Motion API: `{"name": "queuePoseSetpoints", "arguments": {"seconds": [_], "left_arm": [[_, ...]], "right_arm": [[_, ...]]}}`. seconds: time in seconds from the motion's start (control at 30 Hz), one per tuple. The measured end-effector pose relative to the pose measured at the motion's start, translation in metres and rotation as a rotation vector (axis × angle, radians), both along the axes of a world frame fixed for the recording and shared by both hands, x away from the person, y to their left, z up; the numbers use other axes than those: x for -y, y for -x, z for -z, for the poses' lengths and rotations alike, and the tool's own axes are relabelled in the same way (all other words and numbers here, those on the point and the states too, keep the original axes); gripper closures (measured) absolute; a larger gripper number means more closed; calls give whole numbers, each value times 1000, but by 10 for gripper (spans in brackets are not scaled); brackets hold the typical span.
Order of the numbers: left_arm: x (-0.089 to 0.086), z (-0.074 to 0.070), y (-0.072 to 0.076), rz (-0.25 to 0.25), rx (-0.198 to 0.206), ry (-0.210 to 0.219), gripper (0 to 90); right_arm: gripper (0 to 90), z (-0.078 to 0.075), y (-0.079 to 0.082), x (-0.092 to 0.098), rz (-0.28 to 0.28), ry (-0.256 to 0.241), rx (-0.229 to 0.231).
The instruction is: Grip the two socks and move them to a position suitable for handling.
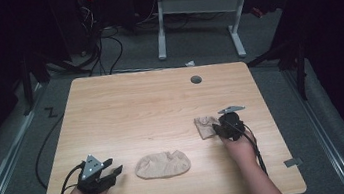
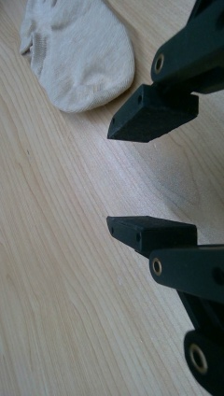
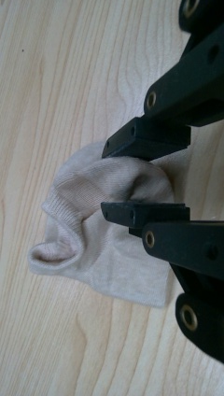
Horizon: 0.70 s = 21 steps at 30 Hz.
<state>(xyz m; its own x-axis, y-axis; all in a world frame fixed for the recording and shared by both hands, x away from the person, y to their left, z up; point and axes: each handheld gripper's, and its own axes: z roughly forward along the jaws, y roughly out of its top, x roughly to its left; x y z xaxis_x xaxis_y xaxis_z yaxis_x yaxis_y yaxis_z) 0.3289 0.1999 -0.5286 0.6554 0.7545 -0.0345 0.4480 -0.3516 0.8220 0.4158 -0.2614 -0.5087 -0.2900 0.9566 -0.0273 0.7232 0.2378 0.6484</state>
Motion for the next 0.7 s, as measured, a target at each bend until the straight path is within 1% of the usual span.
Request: {"name": "queuePoseSetpoints", "arguments": {"seconds": [0.1, 0.2, 0.27, 0.37, 0.47, 0.5, 0.57, 0.67, 0.7], "left_arm": [[0, 1, 0, 0, -2, -3, 514], [0, 1, -1, -2, -4, -4, 514], [0, 1, -1, -2, -5, -3, 513], [0, 1, 0, 0, -2, -6, 514], [0, 0, 0, -3, 0, -3, 514], [0, 0, 0, -3, -1, -2, 514], [0, 1, -1, -3, -1, -5, 514], [0, 1, -1, 0, -1, -9, 514], [0, 1, 0, 0, -1, -9, 514]], "right_arm": [[680, 0, 1, 1, 1, 2, 4], [673, -2, 2, 0, 1, 1, 21], [668, -2, 1, 0, 4, 9, 24], [663, -2, 0, 2, 9, 2, 34], [665, -5, 0, 1, 2, -18, 44], [671, -7, 1, 0, -6, -17, 52], [670, -8, 0, -1, -9, -2, 51], [674, -4, -3, 3, 5, -9, 27], [697, -3, -3, 4, 8, -8, 21]]}}
